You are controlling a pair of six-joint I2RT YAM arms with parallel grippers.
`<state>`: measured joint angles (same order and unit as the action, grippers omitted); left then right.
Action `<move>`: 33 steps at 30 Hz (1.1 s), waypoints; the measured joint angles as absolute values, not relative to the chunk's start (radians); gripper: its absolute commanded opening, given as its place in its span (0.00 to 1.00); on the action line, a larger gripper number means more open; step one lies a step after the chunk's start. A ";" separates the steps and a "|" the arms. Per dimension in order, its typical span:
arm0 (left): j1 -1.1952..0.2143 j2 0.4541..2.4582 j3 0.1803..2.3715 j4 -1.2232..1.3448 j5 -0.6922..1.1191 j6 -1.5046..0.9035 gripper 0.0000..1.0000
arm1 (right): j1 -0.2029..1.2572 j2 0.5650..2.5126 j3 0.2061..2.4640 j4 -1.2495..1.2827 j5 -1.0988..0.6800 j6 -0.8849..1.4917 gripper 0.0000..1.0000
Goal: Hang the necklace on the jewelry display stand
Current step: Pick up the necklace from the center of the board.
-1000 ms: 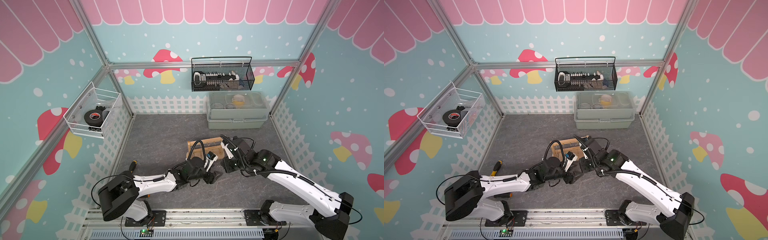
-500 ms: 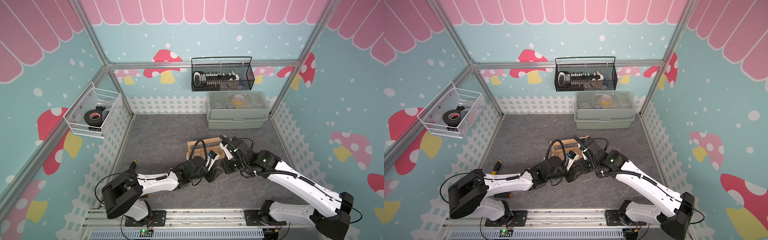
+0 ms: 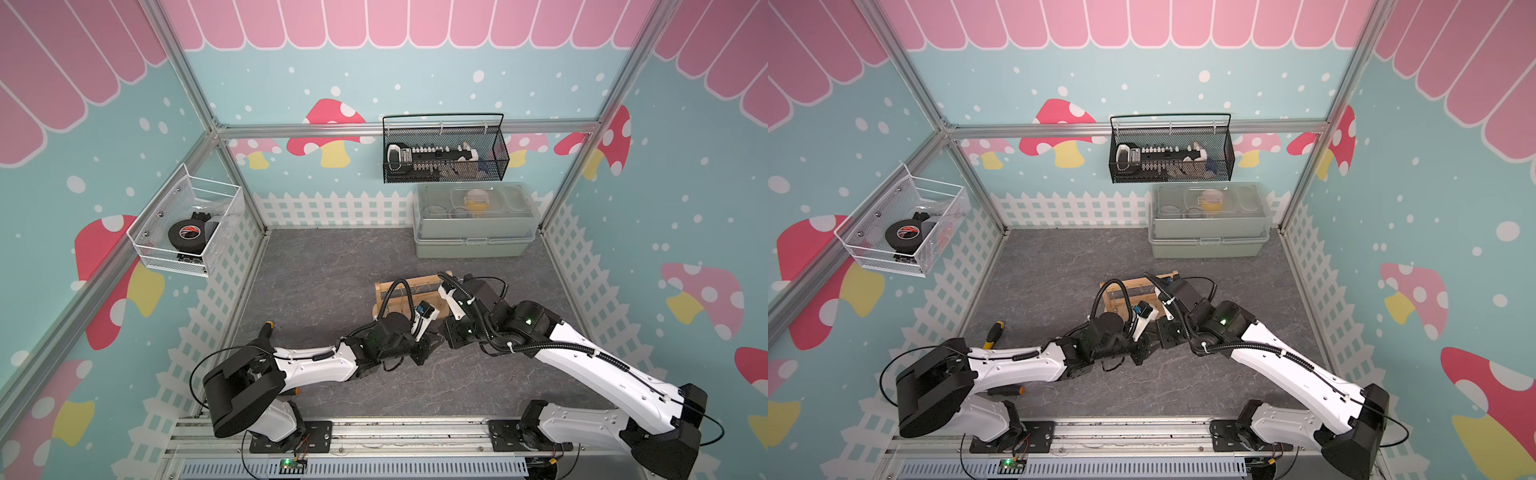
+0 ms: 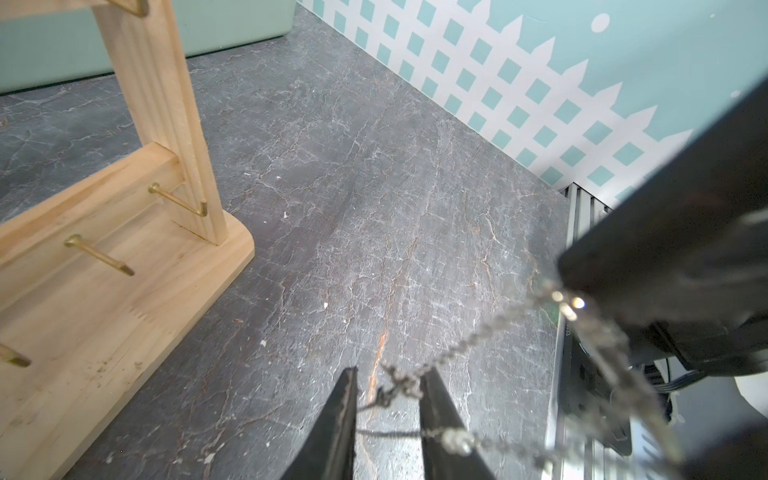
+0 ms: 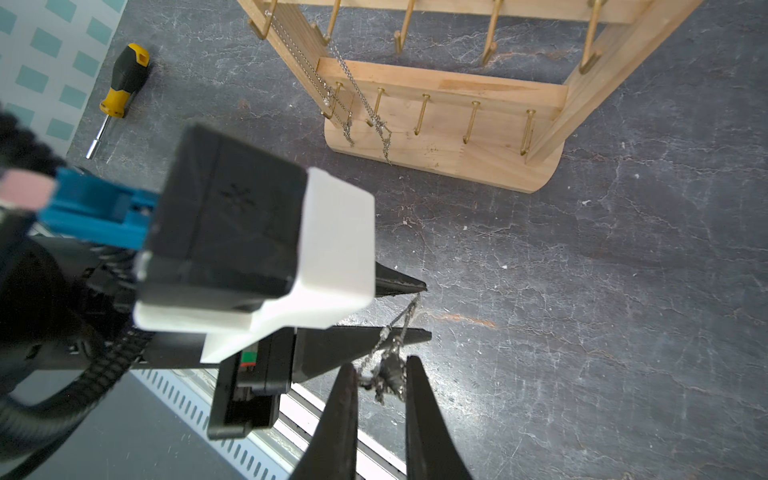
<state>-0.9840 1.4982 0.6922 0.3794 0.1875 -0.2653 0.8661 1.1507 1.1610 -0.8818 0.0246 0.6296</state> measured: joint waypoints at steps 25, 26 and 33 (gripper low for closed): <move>-0.984 1.482 0.692 0.379 0.191 -0.266 0.00 | 0.873 1.153 1.161 -0.867 0.018 0.635 0.16; -0.984 1.479 0.692 0.379 0.191 -0.266 0.00 | 0.874 1.153 1.161 -0.867 0.018 0.636 0.16; -0.984 1.467 0.692 0.378 0.189 -0.274 0.00 | 0.878 1.153 1.161 -0.866 0.028 0.637 0.19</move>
<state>-0.9840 1.4666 0.6918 0.3782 0.1886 -0.2741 0.8780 1.1534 1.1610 -0.8661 0.0280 0.6373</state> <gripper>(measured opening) 0.050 0.173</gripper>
